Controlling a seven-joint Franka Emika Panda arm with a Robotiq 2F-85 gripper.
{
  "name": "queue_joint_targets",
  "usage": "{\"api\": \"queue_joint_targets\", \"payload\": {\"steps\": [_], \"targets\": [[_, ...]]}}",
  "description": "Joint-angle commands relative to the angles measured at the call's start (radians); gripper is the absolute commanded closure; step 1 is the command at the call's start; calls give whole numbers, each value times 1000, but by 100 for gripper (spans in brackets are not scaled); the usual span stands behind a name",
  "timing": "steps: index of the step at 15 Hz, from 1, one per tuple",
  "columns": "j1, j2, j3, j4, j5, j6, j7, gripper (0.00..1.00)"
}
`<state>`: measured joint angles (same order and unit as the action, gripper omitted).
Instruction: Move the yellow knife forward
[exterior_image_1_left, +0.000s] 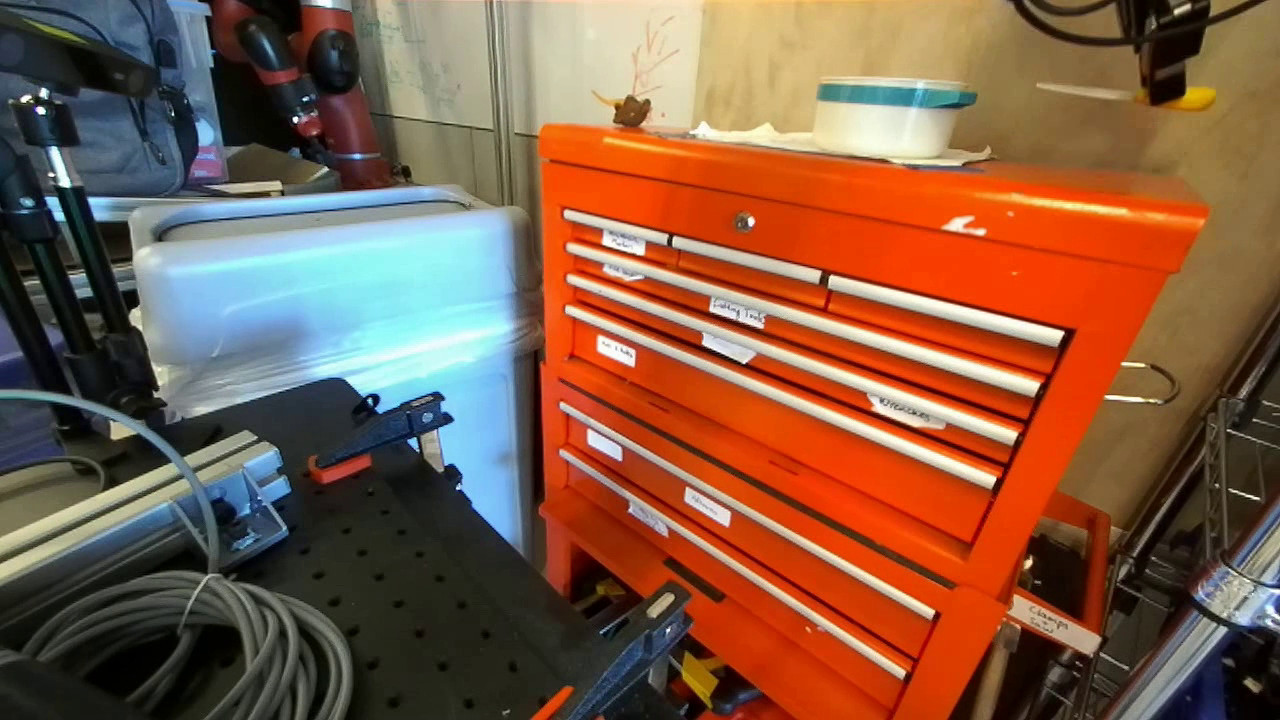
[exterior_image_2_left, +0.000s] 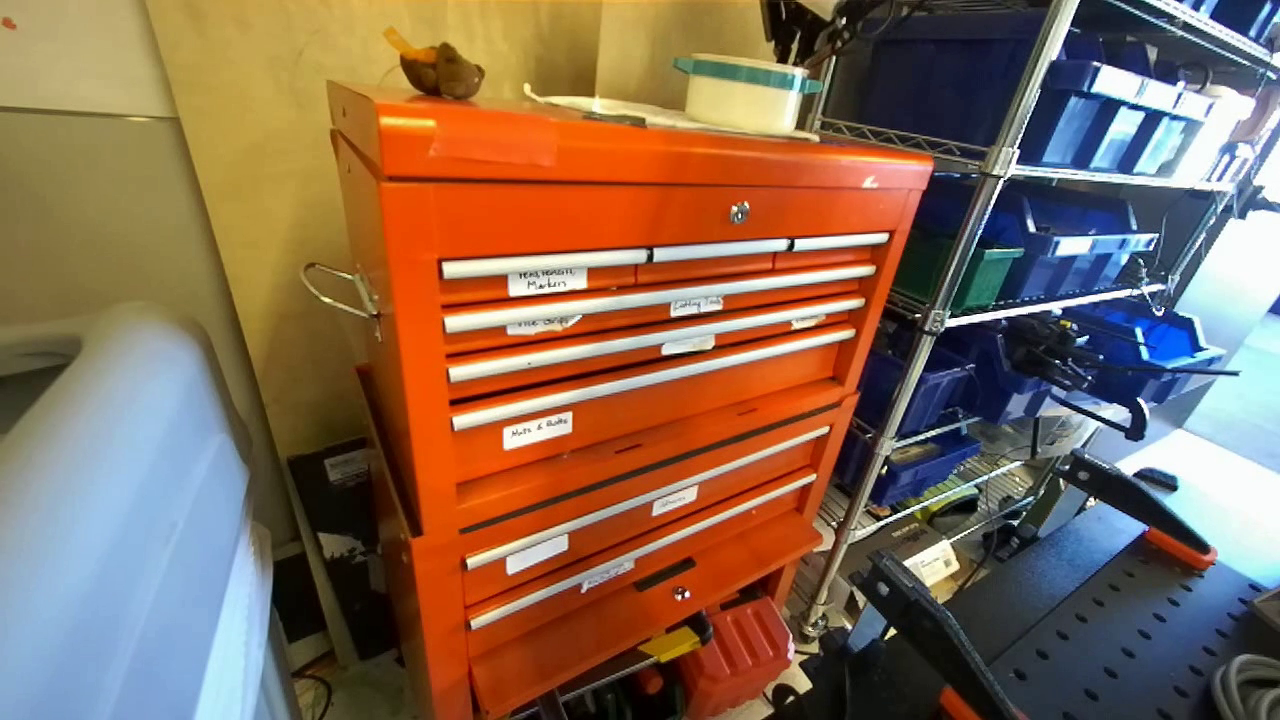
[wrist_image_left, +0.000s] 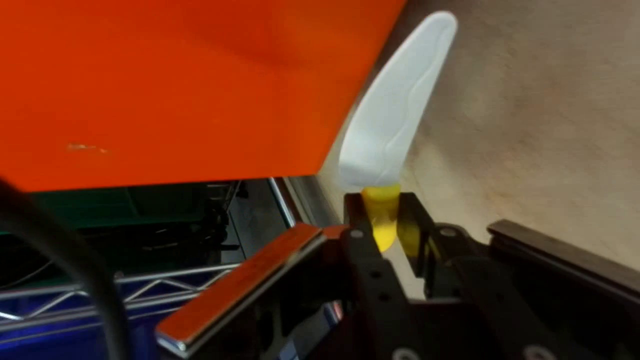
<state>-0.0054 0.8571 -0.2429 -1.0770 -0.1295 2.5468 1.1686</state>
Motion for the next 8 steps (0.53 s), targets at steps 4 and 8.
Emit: {"api": "queue_joint_targets", "payload": {"steps": [4, 8], "targets": [[-69, -290, 138, -311, 161, -4, -273, 95], [-56, -416, 108, -514, 161, -16, -363, 95]]}}
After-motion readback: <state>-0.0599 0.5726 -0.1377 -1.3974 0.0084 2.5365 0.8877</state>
